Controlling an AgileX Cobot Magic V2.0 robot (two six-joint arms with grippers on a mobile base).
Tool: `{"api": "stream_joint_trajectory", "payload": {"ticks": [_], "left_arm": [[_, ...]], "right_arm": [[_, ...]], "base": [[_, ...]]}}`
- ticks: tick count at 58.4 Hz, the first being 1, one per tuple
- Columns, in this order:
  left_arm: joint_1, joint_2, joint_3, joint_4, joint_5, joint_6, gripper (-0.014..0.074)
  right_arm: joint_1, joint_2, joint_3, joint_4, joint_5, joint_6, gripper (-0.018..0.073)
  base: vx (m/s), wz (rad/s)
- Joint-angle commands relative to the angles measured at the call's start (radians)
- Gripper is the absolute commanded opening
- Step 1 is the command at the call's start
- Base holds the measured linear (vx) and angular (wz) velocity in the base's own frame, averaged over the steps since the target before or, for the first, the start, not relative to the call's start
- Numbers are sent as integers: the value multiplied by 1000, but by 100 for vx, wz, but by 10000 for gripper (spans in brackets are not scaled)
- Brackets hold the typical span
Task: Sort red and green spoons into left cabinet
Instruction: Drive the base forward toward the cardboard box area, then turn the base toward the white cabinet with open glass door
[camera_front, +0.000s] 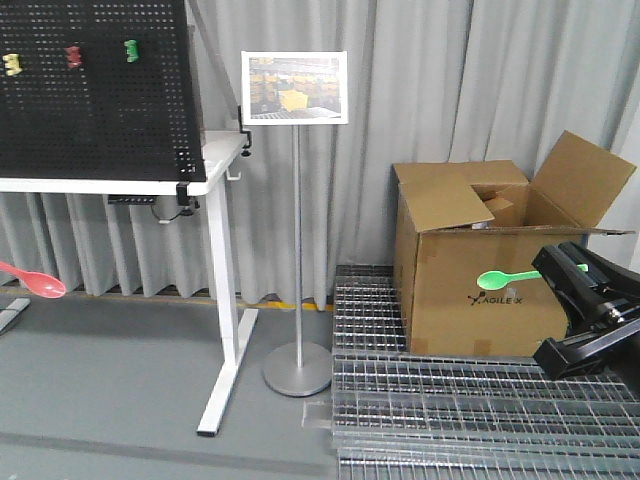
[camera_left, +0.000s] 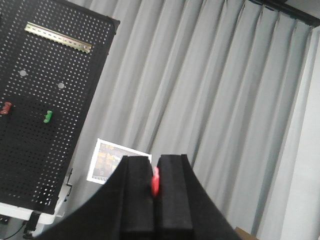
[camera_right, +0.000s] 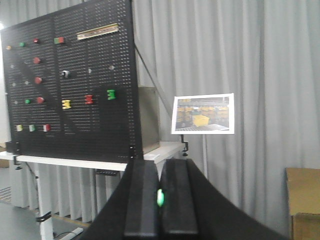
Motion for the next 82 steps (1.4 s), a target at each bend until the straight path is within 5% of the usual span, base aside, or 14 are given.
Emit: {"api": "stream_joint_trajectory", "payload": {"ticks": [1,47,82], "left_arm": [[-2,-17,-25,-8,-65,-1,56],[-2,-17,-25,-8,-65,-1,56],[-2,-17,-25,-9,-65,-1,56]], "right_arm": [[-3,-22,-25,17,-67,3,81],[-3,-22,-25,17,-67,3,81],[-3,-11,-25,17,-67,3,81]], "base": [[46,-11],[41,-15],[20,-59]]}}
